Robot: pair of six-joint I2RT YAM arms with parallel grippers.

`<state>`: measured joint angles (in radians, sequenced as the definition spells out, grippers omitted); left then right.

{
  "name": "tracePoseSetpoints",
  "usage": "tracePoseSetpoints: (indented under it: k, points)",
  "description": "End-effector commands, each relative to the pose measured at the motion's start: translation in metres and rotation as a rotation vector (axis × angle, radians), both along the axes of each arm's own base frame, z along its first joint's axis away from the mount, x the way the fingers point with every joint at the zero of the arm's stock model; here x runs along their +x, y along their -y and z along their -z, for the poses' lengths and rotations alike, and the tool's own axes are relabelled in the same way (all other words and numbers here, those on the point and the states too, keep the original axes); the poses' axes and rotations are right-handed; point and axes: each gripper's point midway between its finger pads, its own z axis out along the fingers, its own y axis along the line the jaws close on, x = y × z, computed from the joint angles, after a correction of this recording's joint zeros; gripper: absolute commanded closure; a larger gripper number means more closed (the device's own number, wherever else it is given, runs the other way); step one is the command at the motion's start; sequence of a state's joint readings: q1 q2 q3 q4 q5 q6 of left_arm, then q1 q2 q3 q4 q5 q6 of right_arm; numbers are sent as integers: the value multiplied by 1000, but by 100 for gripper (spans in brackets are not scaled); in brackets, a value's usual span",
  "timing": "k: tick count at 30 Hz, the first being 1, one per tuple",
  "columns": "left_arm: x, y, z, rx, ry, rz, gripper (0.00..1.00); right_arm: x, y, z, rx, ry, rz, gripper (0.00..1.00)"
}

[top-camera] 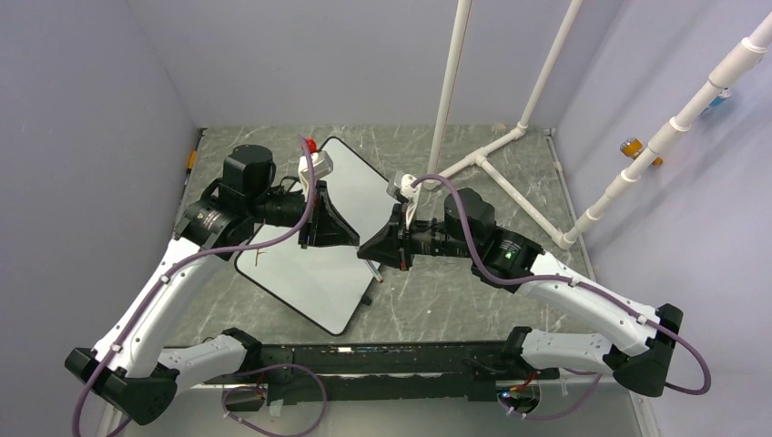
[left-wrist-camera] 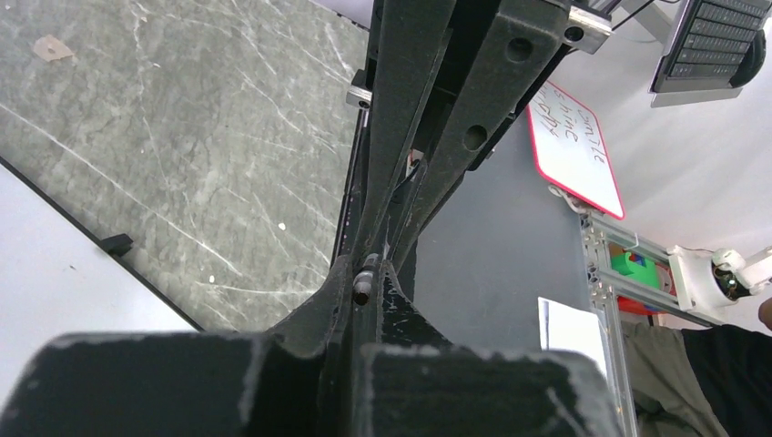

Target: Write a sentence on the whiteboard

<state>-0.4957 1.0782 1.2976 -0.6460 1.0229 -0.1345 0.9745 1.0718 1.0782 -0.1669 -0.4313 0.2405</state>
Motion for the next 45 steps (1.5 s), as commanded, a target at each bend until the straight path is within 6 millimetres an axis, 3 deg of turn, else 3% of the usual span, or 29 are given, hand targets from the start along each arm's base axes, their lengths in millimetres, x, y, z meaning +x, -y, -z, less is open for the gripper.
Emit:
tracePoseSetpoints:
  k: [1,5,6,10,12,14,23,29,39,45]
  points:
    - [-1,0,-11,-17,59,13,100,0,-1,-35,84,70,-13,100]
    - [1,-1,-13,-24,68,-10,100,3,-1,-35,89,62,-3,100]
    - [4,-1,-15,-29,76,-29,100,5,-1,-34,86,57,7,96]
    - [10,0,-27,-77,82,-97,100,16,6,-37,120,48,72,43]
    - [10,0,-39,-119,102,-120,100,24,13,-42,158,45,122,31]
    - [11,-2,-51,-157,126,-147,100,28,21,-51,205,46,159,27]
    - [17,-13,-118,-365,130,-306,100,40,53,-104,485,46,215,27]
    - [14,-18,-155,-548,171,-313,100,39,60,-143,620,29,130,32]
    - [29,-10,-171,-660,117,-295,100,23,59,-176,675,43,-22,46]
    - [34,-7,-172,-682,110,-278,100,20,57,-180,671,46,-49,52]
